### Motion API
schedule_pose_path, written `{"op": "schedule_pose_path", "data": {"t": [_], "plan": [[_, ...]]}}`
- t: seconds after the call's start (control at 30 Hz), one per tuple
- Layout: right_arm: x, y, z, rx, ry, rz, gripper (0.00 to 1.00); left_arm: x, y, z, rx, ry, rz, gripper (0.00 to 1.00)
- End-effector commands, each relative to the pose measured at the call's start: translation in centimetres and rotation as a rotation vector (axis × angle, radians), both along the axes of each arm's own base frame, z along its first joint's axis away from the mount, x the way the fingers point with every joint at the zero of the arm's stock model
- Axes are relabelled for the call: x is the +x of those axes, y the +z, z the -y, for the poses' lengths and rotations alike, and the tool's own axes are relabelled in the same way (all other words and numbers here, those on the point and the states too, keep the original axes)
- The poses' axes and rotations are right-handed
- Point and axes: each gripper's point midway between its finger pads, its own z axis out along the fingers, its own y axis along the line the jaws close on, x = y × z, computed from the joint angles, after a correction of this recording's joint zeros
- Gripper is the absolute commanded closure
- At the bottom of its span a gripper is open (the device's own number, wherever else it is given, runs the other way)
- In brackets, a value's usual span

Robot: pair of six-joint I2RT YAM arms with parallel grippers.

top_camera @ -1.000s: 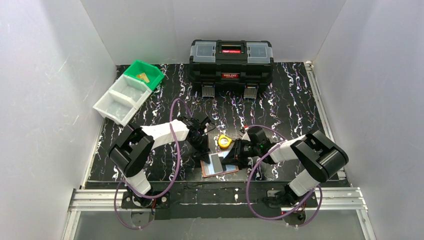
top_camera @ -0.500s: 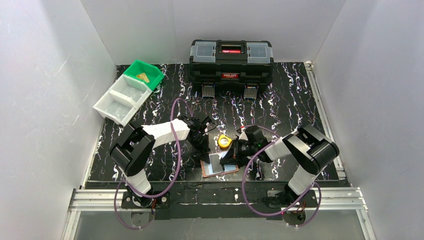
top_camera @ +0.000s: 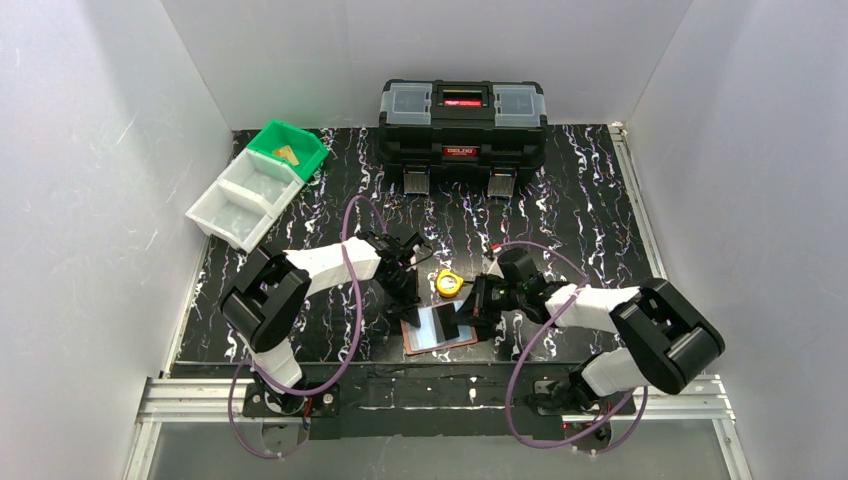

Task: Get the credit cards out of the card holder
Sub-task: Remove the credit card from the card holder.

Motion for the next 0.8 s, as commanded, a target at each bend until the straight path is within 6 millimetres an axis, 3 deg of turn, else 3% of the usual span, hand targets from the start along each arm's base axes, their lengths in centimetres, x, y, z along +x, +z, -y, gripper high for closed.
{"op": "schedule_pose_path", "data": {"t": [0.0,0.3,0.53,0.63,0.77], "plan": [[0.6,-0.4,1.5,-0.103,-0.014,0.059,0.98,-1.2,-3.7,-6.0,0.296,-0.045,-0.006,1.00],[1.2,3.2,1.3,-0.077,-0.001,0.134,0.99,0.8,-0.6,-3.9,0.231,-0.054,0.061,1.00],[1.4,6.1,0.9,-0.040,0.010,0.171,0.99,2.8,4.3,-2.4,0.182,-0.046,0.138,1.00],[1.5,7.3,0.8,-0.017,0.014,0.182,0.99,3.6,6.5,-2.2,0.165,-0.046,0.181,0.91],[1.8,8.6,0.6,0.018,0.016,0.189,0.99,3.9,9.0,-1.6,0.104,-0.048,0.214,0.61]]}}
